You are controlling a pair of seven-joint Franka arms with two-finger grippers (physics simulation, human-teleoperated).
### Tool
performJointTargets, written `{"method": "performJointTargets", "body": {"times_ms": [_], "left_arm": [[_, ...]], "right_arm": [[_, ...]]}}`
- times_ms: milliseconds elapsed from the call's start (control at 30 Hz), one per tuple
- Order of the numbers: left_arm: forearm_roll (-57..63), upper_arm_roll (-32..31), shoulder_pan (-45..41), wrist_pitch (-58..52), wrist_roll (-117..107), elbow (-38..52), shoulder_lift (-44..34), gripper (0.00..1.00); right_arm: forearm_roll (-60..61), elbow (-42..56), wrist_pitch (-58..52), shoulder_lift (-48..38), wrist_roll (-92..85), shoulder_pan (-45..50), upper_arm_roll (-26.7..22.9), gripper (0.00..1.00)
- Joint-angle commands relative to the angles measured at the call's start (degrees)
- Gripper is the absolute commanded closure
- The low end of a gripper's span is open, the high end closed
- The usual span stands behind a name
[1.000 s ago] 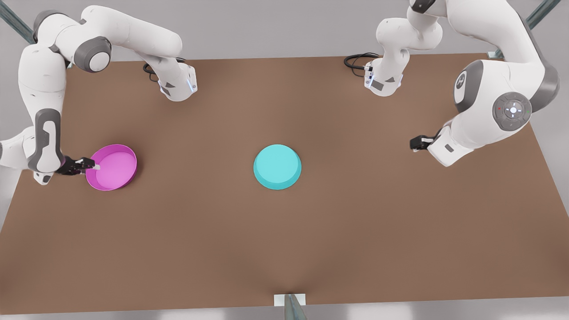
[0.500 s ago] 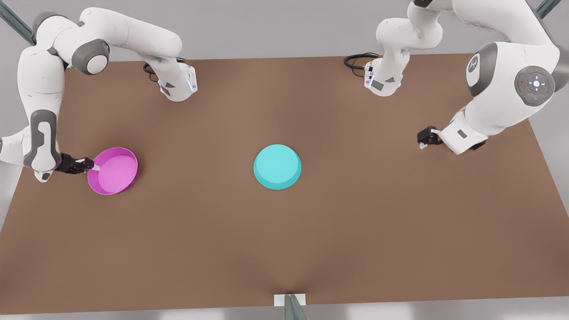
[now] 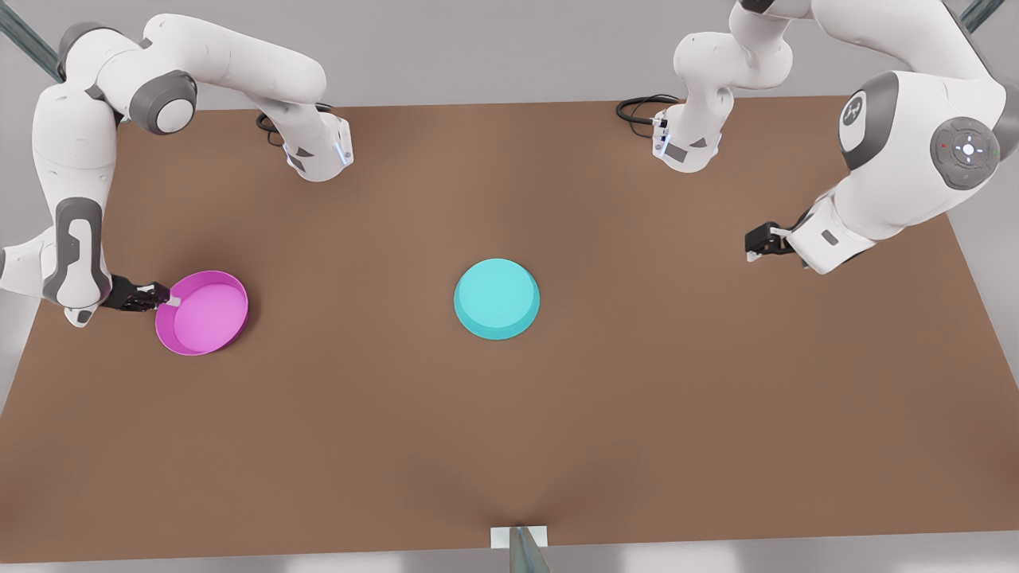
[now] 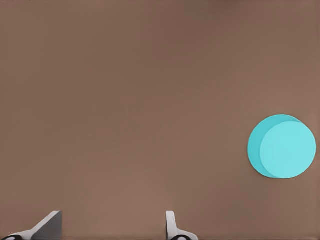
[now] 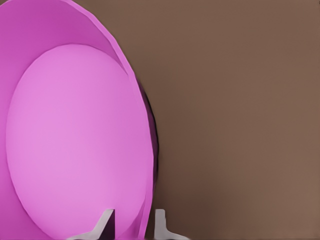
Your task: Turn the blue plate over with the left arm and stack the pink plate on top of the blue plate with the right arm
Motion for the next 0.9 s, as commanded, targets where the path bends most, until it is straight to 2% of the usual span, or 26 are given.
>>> {"method": "performJointTargets", "body": {"times_ms": [0,167,300,500,567,767,867], "left_arm": [[-0.25,0.0,0.0,0.0,-0.01,0.0,0.0,0.0],[-0.25,0.0,-0.08,0.0,-0.01,0.0,0.0,0.0],[-0.25,-0.09,-0.17,-0.09,-0.62,0.0,-0.35,0.0],[0.28,-0.61,-0.17,-0.97,-0.8,0.0,-1.76,0.0],[0.1,-0.7,-0.17,-0.97,-0.8,0.0,-2.2,0.0],[-0.6,0.7,-0.17,-2.64,-0.8,0.09,-1.41,0.0],[-3.42,2.02,0.18,-0.88,-0.71,2.99,1.23,0.0]], "right_arm": [[0.0,0.0,0.04,0.0,0.0,-0.01,0.0,0.62],[0.97,-0.09,-0.4,0.35,0.26,0.25,0.0,0.63],[0.97,-0.09,-0.4,0.35,0.26,0.25,0.0,0.7],[1.06,-0.09,-0.05,0.44,0.44,0.25,0.0,0.69],[1.06,0.09,-0.4,0.35,0.44,0.25,0.0,0.79],[0.88,0.44,-0.49,0.0,2.11,0.25,0.0,0.79],[0.88,0.44,-0.66,-0.09,2.11,0.25,0.0,0.79]]}}
